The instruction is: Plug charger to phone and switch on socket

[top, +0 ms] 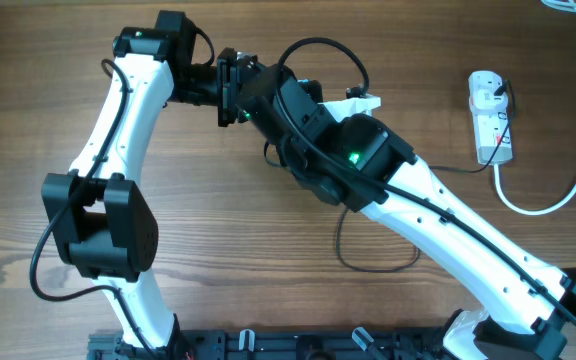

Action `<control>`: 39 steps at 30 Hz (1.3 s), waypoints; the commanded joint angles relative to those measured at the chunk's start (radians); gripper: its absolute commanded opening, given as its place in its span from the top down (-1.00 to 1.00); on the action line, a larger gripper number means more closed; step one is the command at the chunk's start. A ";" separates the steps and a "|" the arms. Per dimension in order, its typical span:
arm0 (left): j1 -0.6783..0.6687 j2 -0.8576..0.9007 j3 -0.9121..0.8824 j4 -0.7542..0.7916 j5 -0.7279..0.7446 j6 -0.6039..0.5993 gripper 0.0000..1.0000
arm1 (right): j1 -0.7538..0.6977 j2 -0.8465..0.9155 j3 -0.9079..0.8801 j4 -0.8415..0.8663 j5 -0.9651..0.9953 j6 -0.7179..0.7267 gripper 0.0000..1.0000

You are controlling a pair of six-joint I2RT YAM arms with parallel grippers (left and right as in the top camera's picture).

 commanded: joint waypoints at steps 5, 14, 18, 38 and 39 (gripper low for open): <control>-0.004 -0.034 0.004 0.000 0.022 -0.002 0.57 | 0.005 -0.016 0.021 0.002 -0.016 0.004 0.92; -0.004 -0.034 0.004 0.000 0.022 -0.002 0.92 | 0.005 -0.016 0.021 0.006 -0.044 -0.026 0.90; -0.003 -0.034 0.004 0.000 0.019 0.002 0.92 | 0.004 -0.018 0.021 0.026 -0.040 -0.191 -0.34; -0.003 -0.034 0.004 0.285 -0.743 0.029 0.92 | -0.198 -0.211 -0.014 -0.360 -0.063 -1.223 -0.99; -0.003 -0.034 0.004 0.291 -0.751 0.029 0.92 | -0.202 -0.197 -0.043 -0.397 -0.066 -1.224 -0.99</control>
